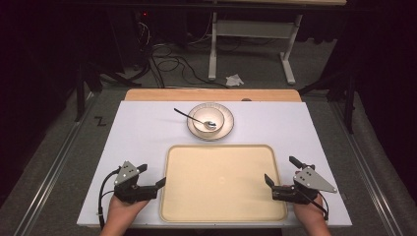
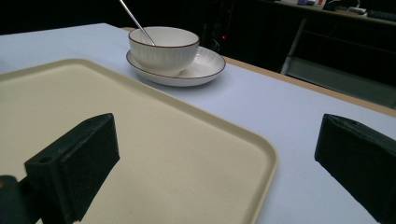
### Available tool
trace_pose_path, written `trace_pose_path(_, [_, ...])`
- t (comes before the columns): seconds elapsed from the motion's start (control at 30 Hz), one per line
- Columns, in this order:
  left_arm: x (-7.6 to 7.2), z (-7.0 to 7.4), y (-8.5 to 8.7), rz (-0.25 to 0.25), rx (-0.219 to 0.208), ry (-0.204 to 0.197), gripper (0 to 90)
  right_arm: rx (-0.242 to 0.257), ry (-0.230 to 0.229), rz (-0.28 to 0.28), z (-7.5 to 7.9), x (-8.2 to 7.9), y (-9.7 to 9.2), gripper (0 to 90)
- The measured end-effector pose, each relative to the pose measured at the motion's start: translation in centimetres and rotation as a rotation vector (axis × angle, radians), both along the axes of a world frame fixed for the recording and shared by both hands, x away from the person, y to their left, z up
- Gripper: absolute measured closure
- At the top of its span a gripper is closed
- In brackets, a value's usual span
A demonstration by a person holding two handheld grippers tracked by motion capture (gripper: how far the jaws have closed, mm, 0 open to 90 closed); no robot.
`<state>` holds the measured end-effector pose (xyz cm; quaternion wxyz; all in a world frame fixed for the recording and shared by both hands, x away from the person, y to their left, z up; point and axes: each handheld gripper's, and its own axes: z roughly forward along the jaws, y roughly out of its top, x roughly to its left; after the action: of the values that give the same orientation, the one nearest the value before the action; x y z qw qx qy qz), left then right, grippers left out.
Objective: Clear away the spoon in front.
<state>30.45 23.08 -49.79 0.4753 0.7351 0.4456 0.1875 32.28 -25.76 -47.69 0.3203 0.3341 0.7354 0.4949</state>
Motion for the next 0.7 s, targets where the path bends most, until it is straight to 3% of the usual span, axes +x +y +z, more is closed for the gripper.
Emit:
trace_pose_path(0.13, [-0.04, -0.1, 0.02, -0.004, 0.008, 0.0, 13.1, -0.026, 0.006, 0.024, -0.44, 0.13, 0.3, 0.4])
trace_pose_path(0.27, [-0.09, -0.02, 0.14, -0.004, 0.005, -0.003, 13.6, -0.021, 0.011, 0.034, -0.58, 0.01, 0.21, 0.4])
trace_pose_path(0.7, [-0.28, 0.14, 0.73, -0.003, -0.001, -0.008, 14.1, -0.014, 0.024, 0.003, -0.77, 0.12, -0.22, 0.4])
